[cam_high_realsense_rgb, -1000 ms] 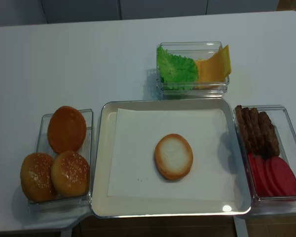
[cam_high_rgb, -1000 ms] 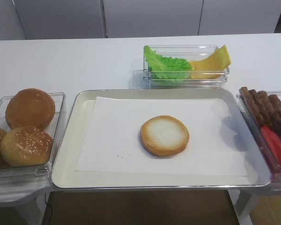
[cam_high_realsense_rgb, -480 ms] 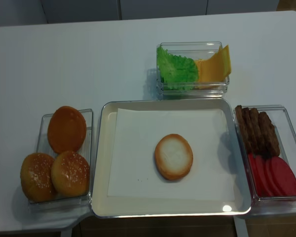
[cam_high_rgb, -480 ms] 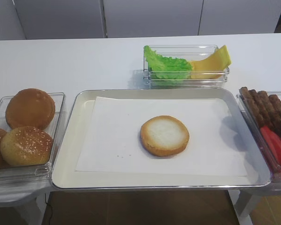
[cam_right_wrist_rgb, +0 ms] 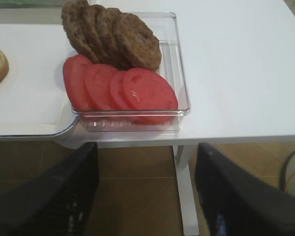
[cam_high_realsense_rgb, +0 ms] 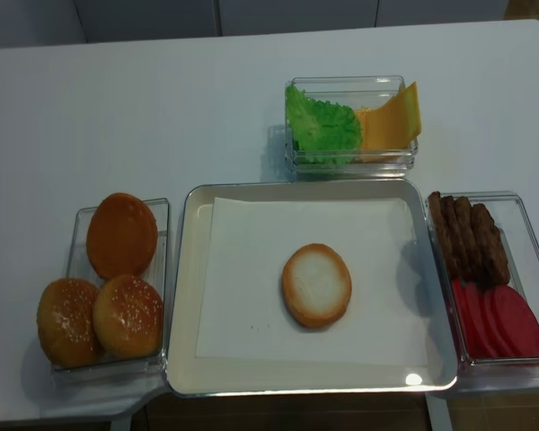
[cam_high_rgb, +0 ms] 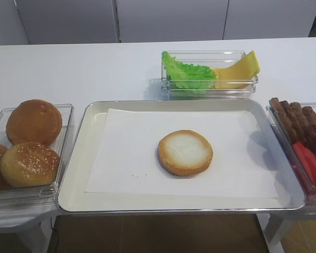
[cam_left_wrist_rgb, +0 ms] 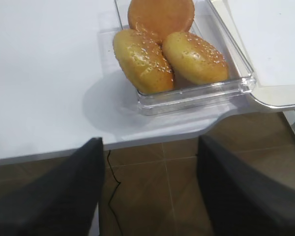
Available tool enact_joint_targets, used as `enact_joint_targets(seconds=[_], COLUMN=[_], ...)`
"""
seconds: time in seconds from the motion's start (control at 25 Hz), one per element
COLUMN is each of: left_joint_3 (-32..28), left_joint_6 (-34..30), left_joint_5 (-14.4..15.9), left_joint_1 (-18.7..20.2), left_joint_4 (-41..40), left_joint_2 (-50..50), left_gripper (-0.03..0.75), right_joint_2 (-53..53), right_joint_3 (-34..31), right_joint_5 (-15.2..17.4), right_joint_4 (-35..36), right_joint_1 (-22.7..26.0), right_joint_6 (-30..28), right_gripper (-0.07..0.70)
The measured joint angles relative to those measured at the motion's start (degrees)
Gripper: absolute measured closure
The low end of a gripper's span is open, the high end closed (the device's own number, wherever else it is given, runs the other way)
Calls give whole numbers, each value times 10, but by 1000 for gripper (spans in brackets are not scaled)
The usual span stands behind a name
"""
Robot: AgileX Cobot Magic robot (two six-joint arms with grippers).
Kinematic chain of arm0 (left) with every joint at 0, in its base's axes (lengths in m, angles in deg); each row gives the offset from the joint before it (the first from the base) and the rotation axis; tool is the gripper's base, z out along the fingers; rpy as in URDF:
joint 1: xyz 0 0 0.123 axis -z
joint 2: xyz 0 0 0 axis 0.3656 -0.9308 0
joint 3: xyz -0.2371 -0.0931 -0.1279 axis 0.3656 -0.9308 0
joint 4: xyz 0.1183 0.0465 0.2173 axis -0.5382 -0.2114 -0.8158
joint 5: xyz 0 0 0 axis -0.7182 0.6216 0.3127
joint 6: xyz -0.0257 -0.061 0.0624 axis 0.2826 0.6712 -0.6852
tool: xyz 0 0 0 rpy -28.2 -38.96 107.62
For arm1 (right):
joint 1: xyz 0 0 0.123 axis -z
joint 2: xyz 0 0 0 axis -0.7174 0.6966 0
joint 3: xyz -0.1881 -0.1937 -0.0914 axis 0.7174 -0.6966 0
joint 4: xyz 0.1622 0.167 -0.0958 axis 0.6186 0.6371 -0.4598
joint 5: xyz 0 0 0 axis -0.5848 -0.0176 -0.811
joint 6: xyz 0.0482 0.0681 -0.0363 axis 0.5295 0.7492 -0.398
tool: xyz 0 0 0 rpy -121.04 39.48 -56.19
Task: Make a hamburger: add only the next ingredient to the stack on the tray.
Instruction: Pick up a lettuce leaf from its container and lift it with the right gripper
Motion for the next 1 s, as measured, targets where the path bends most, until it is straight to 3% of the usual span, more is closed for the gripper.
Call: enact_joint_targets(seconds=[0.56,1.0], left_joint_3=[0,0], left_joint_6=[0,0], left_joint_5=[0,0], left_joint_1=[0,0], left_joint_4=[0,0], left_joint_2=[0,0], left_gripper=[274,274], right_joint_2=[0,111], right_joint_3=[0,29], right_joint_5=[-6,-86], right_joint_4=[0,53], right_joint_1=[0,0], right_joint_6=[1,11], right_gripper=[217,221])
